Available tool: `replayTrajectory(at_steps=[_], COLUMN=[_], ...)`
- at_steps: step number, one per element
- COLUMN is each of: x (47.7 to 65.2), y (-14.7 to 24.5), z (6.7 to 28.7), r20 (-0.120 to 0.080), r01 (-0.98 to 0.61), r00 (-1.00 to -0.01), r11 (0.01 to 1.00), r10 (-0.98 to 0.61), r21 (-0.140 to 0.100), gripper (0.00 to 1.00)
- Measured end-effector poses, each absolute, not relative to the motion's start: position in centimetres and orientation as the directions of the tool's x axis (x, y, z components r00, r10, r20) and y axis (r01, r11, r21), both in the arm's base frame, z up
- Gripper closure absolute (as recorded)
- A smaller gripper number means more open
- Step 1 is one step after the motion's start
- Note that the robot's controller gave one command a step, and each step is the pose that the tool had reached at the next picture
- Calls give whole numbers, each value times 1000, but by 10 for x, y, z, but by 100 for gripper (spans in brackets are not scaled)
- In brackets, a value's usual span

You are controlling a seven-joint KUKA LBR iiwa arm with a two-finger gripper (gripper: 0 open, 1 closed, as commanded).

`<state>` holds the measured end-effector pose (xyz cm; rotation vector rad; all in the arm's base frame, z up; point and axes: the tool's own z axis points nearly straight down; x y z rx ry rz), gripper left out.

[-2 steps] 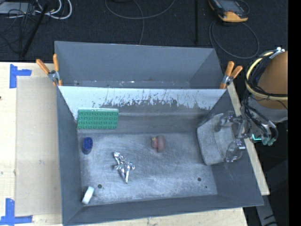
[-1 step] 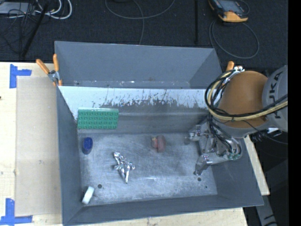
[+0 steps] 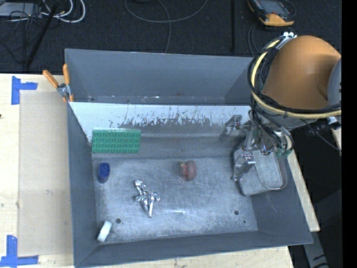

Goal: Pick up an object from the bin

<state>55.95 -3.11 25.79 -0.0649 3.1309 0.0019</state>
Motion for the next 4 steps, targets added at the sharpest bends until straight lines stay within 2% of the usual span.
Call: replayTrajectory(at_steps=[1,2,3,4], x=[594,618,613,609], y=[48,4,39,-3], z=[121,70,83,74], r20=[6,-2,-2,-6], r01=[-187,-180,-451,-465], r00=[-982,-984,-893,-885], r11=[982,984,893,885], r10=[-187,-180,-450,-465], r21=[3,3,1,1], gripper=[0,0,0,0])
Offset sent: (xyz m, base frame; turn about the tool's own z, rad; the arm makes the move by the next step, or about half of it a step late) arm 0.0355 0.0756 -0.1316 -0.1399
